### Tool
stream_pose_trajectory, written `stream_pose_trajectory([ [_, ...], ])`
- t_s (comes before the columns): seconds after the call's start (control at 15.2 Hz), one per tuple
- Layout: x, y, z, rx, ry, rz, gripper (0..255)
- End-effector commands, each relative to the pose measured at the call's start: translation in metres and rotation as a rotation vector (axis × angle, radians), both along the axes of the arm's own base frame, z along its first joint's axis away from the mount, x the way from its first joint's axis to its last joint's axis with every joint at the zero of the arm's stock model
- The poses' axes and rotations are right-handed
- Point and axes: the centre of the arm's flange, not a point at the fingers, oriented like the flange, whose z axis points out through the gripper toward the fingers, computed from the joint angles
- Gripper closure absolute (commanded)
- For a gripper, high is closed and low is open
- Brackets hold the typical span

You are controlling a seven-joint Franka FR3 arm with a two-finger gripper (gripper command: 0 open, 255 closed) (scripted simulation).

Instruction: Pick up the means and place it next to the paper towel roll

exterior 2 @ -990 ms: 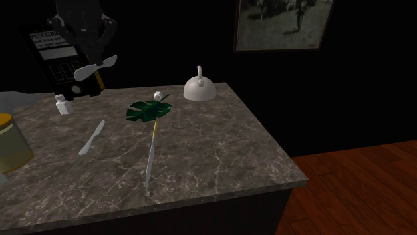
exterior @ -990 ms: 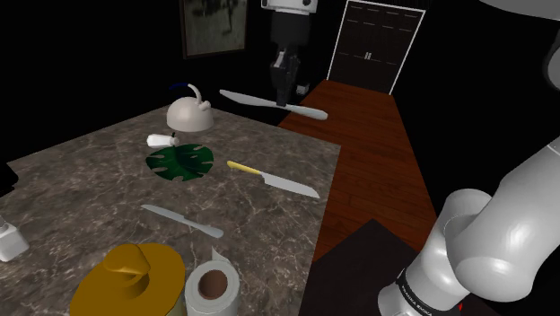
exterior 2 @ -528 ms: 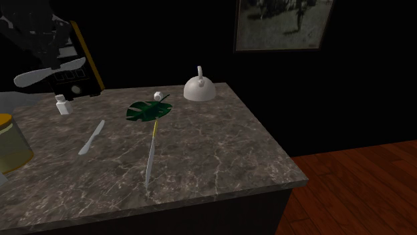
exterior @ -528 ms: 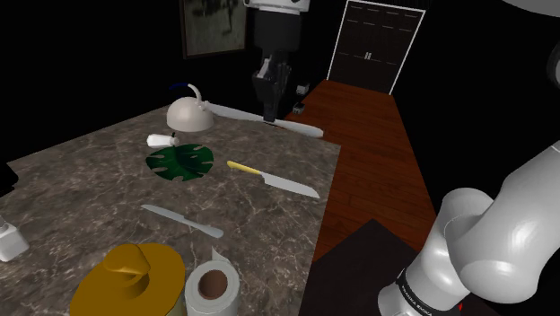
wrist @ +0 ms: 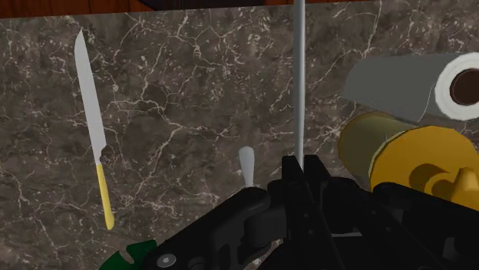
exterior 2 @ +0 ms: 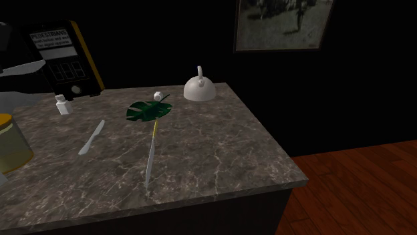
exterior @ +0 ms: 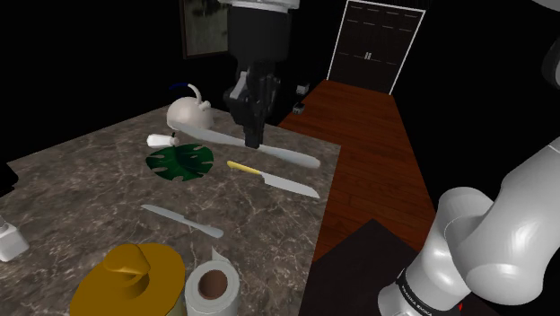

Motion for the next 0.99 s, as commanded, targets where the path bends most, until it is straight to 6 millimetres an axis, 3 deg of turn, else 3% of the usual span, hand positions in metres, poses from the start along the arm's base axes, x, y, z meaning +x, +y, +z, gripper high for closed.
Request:
stream_pose_trajectory([
  [0.0, -0.014, 0.024, 0.002, 0.001, 0.001, -0.001, 255],
  [0.07, -0.023, 0.036, 0.002, 0.001, 0.001, -0.001, 255],
  [0.92, -0.023, 0.036, -0.067, 0.001, 0.001, -0.001, 255],
])
